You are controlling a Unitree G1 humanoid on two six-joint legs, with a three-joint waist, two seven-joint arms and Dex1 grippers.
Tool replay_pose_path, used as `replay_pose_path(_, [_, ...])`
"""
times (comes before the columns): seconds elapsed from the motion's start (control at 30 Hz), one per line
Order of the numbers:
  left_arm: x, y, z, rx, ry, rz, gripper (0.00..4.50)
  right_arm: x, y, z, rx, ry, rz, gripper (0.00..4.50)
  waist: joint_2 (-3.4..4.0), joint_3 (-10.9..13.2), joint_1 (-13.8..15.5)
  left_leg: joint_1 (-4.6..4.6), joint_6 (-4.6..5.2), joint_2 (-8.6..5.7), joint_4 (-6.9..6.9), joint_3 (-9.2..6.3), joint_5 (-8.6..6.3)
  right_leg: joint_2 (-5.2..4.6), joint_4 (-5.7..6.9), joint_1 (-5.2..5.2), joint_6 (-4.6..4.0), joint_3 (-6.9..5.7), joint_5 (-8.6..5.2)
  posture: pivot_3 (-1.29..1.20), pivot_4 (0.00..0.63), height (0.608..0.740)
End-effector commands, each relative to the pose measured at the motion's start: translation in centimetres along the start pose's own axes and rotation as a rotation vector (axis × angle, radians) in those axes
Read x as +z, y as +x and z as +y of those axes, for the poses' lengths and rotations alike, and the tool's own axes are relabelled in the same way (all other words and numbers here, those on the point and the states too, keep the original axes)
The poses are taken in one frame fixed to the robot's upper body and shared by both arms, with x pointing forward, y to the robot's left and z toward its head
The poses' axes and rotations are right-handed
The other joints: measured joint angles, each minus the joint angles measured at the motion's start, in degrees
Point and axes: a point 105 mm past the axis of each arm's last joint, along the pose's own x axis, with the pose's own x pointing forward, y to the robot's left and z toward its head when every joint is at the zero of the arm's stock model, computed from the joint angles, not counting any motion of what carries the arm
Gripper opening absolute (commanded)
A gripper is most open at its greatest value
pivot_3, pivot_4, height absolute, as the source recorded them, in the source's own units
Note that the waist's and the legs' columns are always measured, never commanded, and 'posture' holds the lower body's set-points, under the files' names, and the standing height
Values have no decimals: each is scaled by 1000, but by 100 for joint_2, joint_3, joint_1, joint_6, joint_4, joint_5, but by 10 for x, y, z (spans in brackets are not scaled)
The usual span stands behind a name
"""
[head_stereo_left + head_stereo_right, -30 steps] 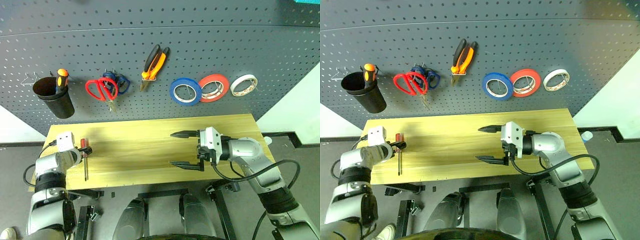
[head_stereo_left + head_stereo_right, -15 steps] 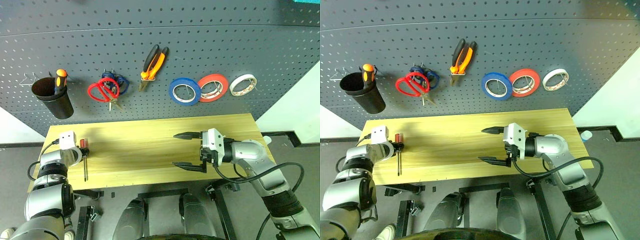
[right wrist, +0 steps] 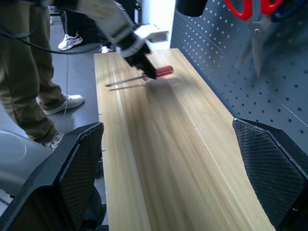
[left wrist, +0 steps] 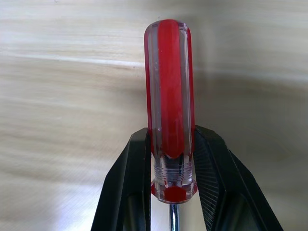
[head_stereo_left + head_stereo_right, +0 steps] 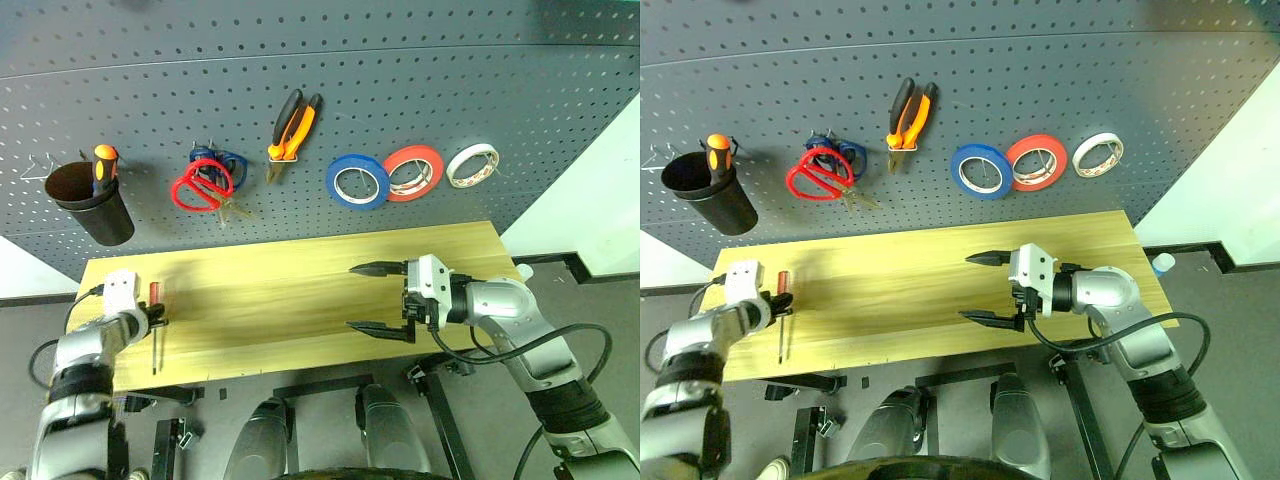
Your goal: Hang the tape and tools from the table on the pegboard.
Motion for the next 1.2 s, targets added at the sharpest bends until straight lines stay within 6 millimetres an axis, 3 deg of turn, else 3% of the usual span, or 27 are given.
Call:
replay_pose_path(0.03, [27, -38, -10, -99, 123, -210, 877, 22, -3, -11, -32, -78, -73, 4500, 0, 0, 8, -1, 0, 0, -1, 3, 0, -2, -1, -2, -1, 3, 0, -56, 151, 732])
replay_pose_path(0.23, [52, -95, -19, -211, 216, -536, 877, 67, 0, -31, -91, -190, -251, 4500, 0, 0, 168, 0, -1, 2, -1, 3, -1, -1, -3, -2, -27, 2, -10, -28, 142, 732])
replay_pose_path(0.43, [127, -169, -9, -331, -11, -1007, 877, 118, -4, -41, -61, -112, -440, 4500, -4, -3, 309, -5, 0, 1, 4, 0, 0, -1, -13, 5, -25, -1, -7, -10, 121, 732])
replay_pose_path(0.53, [152, -197, -12, -377, -4, -1150, 877, 125, -6, -43, -44, -68, -471, 4500, -9, -7, 315, -5, 2, 0, 1, 0, -1, -1, -16, 5, -9, -2, 1, -4, 116, 732])
replay_pose_path(0.77, [217, -245, -16, -324, 121, -1368, 877, 120, -2, -42, -16, -38, -451, 4500, -15, -11, 309, -3, 3, 0, 2, 3, -1, 4, -15, 6, -8, -2, 3, 9, 100, 732])
replay_pose_path(1.03, [283, -274, -18, -219, 271, -1544, 877, 115, 3, -40, -7, -28, -442, 4500, -18, -17, 300, -1, 2, 1, -1, 8, -1, 9, -15, 4, -6, 1, 4, 5, 93, 732])
replay_pose_path(1.13, [293, -261, -21, -232, 299, -1522, 877, 114, 4, -39, -15, -26, -442, 4500, -20, -18, 289, -1, 2, 0, -2, 9, -1, 9, -14, 3, -6, 1, 4, -11, 89, 732])
replay_pose_path(1.2, [292, -241, -24, -239, 335, -1470, 877, 113, 3, -39, -23, -27, -442, 4500, -18, -21, 271, -1, 2, 0, -1, 10, -1, 8, -14, 3, -5, 2, 4, -21, 88, 732])
